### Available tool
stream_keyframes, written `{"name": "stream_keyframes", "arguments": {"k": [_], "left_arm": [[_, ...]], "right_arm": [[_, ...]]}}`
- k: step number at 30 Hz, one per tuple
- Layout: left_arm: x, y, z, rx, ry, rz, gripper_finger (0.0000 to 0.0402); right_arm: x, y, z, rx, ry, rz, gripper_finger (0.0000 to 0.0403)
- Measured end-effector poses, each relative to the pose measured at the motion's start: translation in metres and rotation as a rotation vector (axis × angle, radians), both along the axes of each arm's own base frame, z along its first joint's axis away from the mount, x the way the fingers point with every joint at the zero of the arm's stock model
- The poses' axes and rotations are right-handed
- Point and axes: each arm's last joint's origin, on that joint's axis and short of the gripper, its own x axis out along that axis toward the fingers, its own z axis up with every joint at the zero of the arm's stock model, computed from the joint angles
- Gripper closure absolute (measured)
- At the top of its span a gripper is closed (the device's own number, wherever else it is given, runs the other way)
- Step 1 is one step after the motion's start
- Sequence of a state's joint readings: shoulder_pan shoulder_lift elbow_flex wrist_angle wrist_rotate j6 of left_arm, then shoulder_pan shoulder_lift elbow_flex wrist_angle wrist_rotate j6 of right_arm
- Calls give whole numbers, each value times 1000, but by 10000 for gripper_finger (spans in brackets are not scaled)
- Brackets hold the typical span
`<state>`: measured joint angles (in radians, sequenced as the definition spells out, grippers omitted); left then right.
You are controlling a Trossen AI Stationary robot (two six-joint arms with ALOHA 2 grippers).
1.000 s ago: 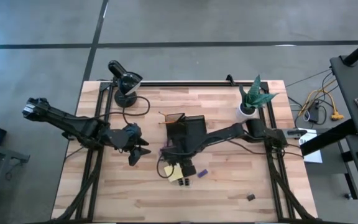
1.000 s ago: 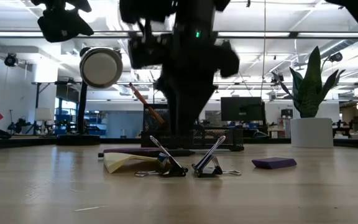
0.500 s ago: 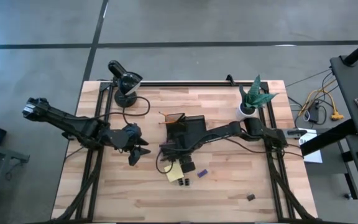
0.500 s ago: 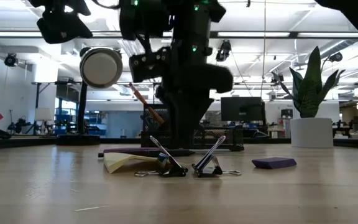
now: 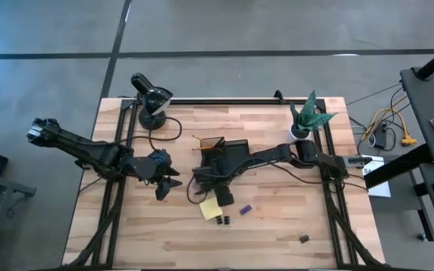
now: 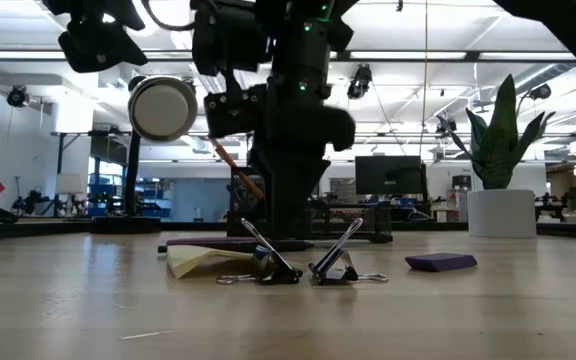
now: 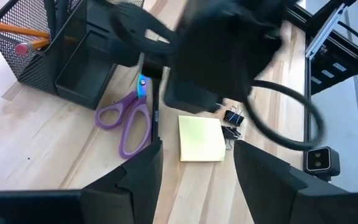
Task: Pick and place office supplies into organizer
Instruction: Put the black pen into the black desk organizer
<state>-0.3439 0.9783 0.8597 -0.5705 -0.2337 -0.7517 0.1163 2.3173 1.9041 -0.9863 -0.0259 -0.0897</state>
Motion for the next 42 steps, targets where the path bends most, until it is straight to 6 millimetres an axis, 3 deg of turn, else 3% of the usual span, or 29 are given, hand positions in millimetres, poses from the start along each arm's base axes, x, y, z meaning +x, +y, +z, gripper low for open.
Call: {"name": "stream_keyframes", "arguments": {"k": [5, 13, 20, 28, 42], "left_arm": [[-1, 0, -1, 7, 17, 0, 221], [-1, 0, -1, 7, 16, 0, 221], [-1, 0, -1, 6, 15, 0, 221], [-1, 1, -1, 6, 16, 2, 221], [-1, 1, -1, 13, 13, 11, 221]], "right_arm": [[1, 11, -1, -25, -29, 11, 265], [2, 5, -4, -40, -38, -47, 268], [-3, 5, -23, -41, 11, -33, 273], [1, 4, -20, -44, -13, -18, 277], [8, -3, -26, -31, -98, -2, 333]]}}
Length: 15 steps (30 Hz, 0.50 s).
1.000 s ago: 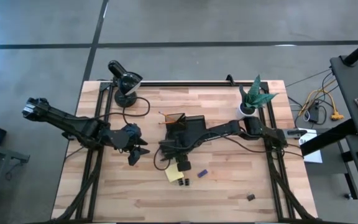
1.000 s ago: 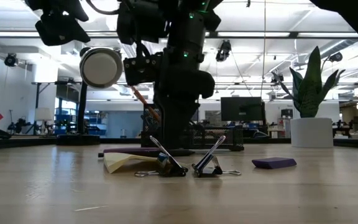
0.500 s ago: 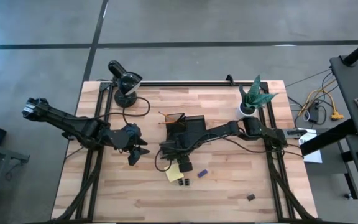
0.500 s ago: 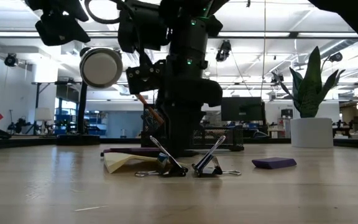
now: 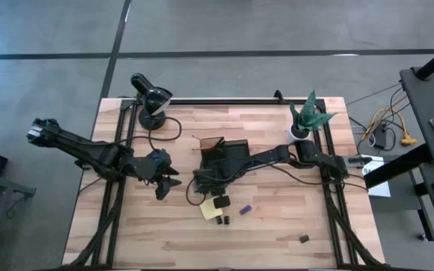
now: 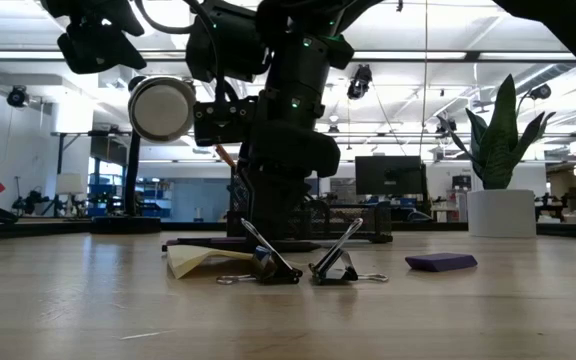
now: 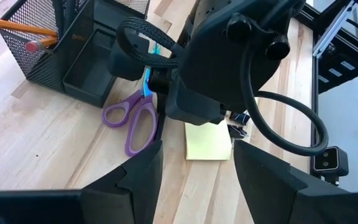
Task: Pick and place office supplies into organizer
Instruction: Put the black pen into the black desk organizer
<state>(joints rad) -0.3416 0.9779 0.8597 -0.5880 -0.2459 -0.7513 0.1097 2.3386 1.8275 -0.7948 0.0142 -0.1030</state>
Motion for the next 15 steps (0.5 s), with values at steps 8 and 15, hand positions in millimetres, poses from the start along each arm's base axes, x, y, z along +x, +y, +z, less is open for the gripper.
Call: {"name": "stream_keyframes", "arguments": {"k": [8, 15], "left_arm": [[0, 0, 0, 2, -1, 2, 221], [0, 0, 0, 2, -1, 3, 221]], "right_arm": [[-3, -1, -8, 39, 7, -2, 375], [-2, -1, -7, 48, -5, -23, 382]]}}
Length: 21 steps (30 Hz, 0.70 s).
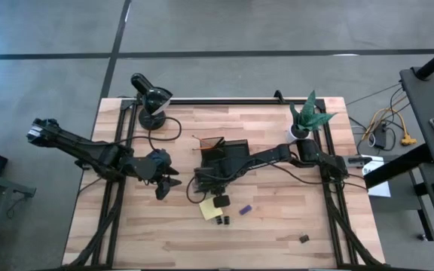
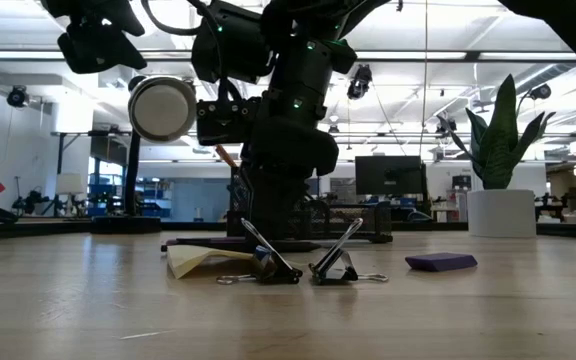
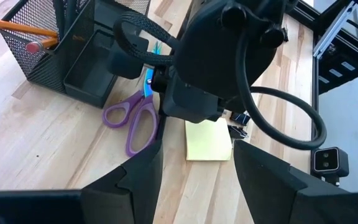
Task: Pick and place office supplies into organizer
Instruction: Put the black pen into the black desk organizer
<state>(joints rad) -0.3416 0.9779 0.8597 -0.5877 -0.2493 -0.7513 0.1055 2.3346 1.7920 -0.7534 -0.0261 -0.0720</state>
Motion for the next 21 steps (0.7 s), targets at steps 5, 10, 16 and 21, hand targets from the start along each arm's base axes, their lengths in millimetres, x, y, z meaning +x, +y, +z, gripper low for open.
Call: {"name": "stream_keyframes", "arguments": {"k": [5, 10, 16, 21], "left_arm": [[0, 0, 0, -1, -2, 0, 221], [0, -2, 13, 18, -48, -35, 221], [-5, -1, 22, 23, -89, -45, 221], [-10, 0, 26, 55, -112, -74, 221]], "right_arm": [[6, 2, 8, 9, -34, -23, 383], [13, 3, 16, 42, -100, -84, 384], [27, 8, 42, 181, -290, -340, 385], [38, 21, 64, 232, -520, -482, 385]]}}
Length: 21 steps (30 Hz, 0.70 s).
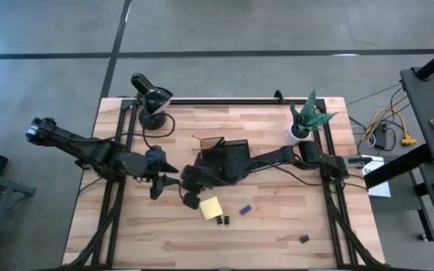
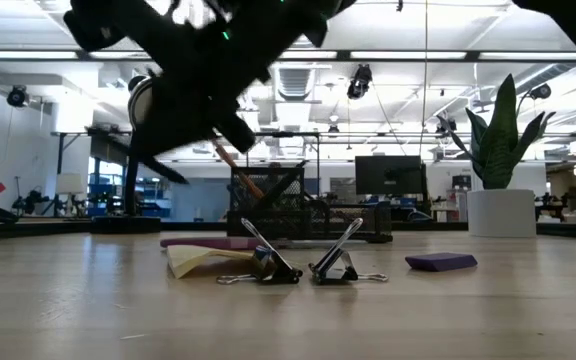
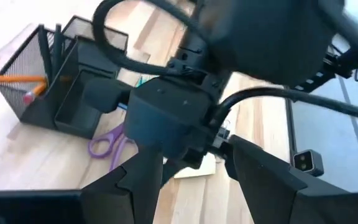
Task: Pick and place office supplies into organizer
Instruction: Put the black pen into the black desk organizer
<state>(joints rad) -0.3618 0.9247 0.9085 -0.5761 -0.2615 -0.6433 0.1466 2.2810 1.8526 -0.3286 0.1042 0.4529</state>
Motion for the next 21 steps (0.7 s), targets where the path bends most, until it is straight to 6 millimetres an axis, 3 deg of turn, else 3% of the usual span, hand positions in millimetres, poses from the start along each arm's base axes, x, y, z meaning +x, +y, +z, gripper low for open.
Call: {"name": "stream_keyframes", "arguments": {"k": [6, 12, 17, 21], "left_arm": [[-12, 6, 10, 41, -75, 44, 221], [-39, 20, 29, 80, -216, 131, 221], [-62, 31, 39, 126, -292, 198, 221], [-69, 35, 39, 210, -307, 207, 221]], "right_arm": [[1, 3, 13, -69, -130, -314, 385], [-6, -4, 21, -146, -194, -568, 385], [-26, -14, 47, -271, -267, -863, 385], [-45, -24, 45, -302, -244, -1047, 382]]}}
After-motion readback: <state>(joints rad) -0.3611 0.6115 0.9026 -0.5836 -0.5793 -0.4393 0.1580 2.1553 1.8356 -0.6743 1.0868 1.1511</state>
